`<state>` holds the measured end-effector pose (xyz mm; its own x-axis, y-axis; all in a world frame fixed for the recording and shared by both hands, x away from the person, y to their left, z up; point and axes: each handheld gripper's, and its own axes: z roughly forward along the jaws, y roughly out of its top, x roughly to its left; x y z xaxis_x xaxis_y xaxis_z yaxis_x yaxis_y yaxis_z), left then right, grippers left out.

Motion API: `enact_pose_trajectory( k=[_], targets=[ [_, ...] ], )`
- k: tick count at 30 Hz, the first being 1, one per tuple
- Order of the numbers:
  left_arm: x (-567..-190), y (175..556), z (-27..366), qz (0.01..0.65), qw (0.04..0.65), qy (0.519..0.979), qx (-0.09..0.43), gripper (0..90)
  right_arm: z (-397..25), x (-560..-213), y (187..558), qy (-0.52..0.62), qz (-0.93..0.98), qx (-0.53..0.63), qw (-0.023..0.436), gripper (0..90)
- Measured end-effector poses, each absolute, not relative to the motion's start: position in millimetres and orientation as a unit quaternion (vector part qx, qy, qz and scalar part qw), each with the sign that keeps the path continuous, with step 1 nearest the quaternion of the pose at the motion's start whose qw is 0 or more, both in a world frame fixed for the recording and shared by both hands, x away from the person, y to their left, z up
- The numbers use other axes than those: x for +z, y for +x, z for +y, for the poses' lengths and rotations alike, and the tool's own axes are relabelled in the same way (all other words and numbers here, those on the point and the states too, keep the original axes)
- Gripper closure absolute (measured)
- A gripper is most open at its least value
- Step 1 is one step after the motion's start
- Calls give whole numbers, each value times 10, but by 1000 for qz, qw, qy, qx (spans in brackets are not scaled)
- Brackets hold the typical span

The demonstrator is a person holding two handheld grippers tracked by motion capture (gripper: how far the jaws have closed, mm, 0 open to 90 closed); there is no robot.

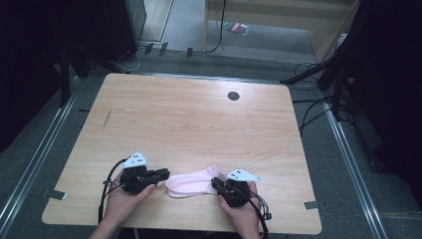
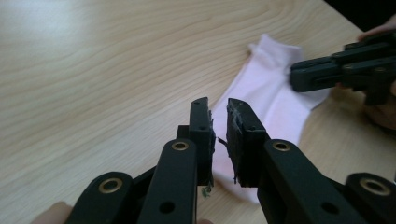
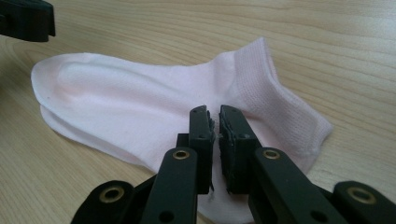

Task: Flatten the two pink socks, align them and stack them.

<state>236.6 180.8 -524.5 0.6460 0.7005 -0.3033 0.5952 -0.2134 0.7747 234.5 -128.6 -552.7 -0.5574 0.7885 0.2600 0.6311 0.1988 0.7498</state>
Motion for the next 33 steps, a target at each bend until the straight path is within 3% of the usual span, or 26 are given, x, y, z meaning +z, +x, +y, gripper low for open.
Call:
enact_pose_trajectory(
  k=[4, 7, 12, 17, 27, 30, 33],
  targets=[
    [-5334, 2348, 1591, 396, 428, 810, 60, 827, -1274, -5531, 2334, 460, 770, 430, 101, 858],
    [-5437, 2356, 1537, 396, 406, 822, 49, 764, -1273, -5532, 2332, 462, 770, 429, 102, 869],
    [-5480, 2339, 1567, 376, 420, 825, 36, 690, -1264, -5536, 2322, 462, 769, 428, 109, 873],
    [-5461, 2275, 1481, 339, 397, 850, 74, 576, -1269, -5538, 2325, 463, 768, 429, 106, 875],
    [-5487, 2391, 1510, 339, 388, 847, 132, 565, -1231, -5536, 2374, 463, 768, 429, 105, 870],
    [-5487, 2396, 1519, 338, 388, 846, 141, 530, -1229, -5532, 2389, 463, 764, 439, 98, 785],
    [-5471, 2381, 1587, 347, 408, 832, 144, 367, -1313, -5458, 2377, 453, 747, 478, 96, 708]
  ],
)
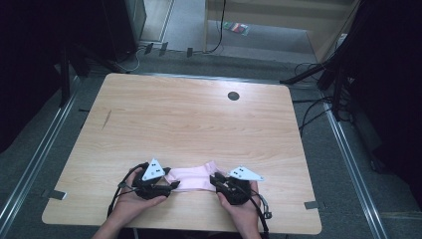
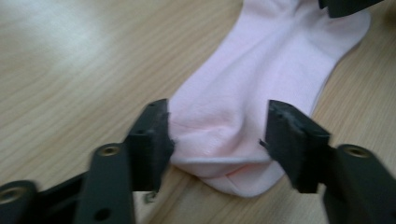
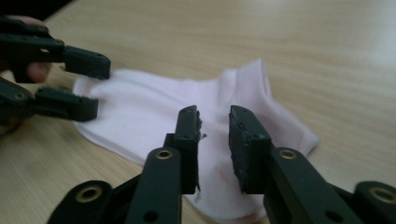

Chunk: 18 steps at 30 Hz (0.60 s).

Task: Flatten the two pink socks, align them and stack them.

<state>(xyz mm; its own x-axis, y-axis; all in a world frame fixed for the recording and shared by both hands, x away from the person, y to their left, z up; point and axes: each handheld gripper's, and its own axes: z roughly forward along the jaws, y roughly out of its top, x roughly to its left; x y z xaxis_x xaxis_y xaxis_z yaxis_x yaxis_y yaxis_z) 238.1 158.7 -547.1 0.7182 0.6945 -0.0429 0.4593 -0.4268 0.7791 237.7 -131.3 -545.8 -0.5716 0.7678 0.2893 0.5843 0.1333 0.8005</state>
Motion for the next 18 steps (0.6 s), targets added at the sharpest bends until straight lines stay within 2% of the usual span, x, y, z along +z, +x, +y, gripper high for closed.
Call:
enact_pose_trajectory(
  k=[5, 11, 15, 18],
  targets=[
    [-5405, 2387, 1814, 387, 453, 792, 131, 131, -1506, -5319, 2377, 437, 735, 502, 131, 535],
    [-5414, 2354, 2123, 417, 464, 769, 140, 34, -1816, -5287, 2426, 462, 726, 487, 153, 330],
    [-5394, 2322, 2410, 449, 481, 737, 154, 23, -2037, -5289, 2412, 481, 720, 471, 169, 210],
    [-5408, 2290, 2584, 462, 484, 725, 163, 23, -2228, -5341, 2402, 496, 712, 467, 169, 160]
  ],
)
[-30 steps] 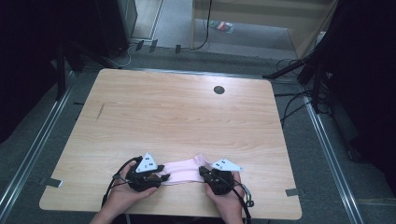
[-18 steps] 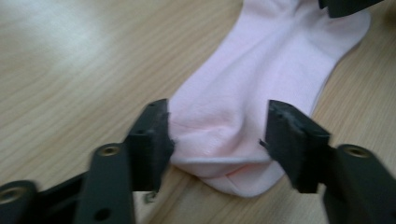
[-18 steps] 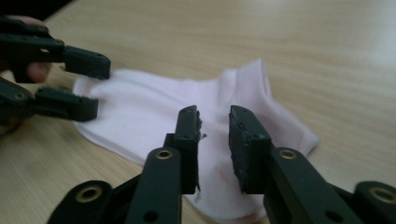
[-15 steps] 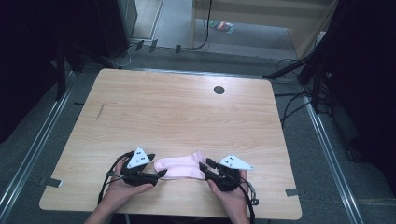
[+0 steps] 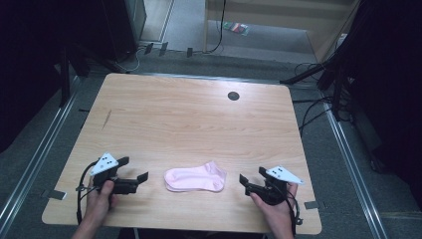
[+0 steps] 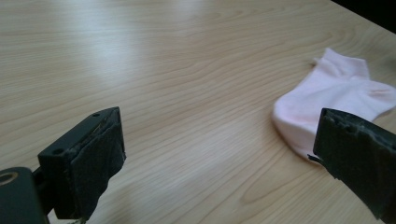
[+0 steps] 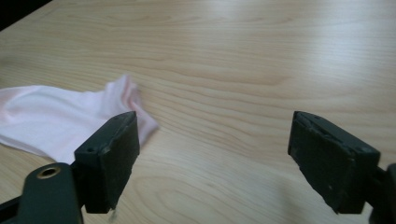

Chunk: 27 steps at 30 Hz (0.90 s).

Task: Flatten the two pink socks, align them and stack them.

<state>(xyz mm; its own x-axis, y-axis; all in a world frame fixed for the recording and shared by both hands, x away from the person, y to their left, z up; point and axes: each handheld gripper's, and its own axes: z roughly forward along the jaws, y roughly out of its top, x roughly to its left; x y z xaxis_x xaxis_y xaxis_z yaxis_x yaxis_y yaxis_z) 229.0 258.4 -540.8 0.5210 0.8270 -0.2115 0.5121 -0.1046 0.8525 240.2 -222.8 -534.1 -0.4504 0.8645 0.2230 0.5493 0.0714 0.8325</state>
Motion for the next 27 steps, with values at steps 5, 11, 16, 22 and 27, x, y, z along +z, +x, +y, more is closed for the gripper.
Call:
enact_pose_trajectory(
  k=[5, 11, 16, 22, 27],
  targets=[
    [-5425, 2227, 2781, 488, 473, 712, 178, 23, -2513, -5400, 2350, 507, 705, 461, 182, 141],
    [-5434, 2160, 2959, 510, 462, 700, 189, 23, -2790, -5423, 2285, 525, 695, 449, 198, 139],
    [-5433, 2085, 3115, 520, 444, 699, 210, 23, -3047, -5444, 2235, 541, 686, 434, 218, 141],
    [-5454, 2055, 3331, 552, 457, 665, 212, 23, -3220, -5450, 2203, 571, 658, 439, 220, 145],
    [-5480, 2096, 3306, 552, 456, 666, 211, 23, -3235, -5452, 2208, 575, 652, 443, 220, 145]
  ],
)
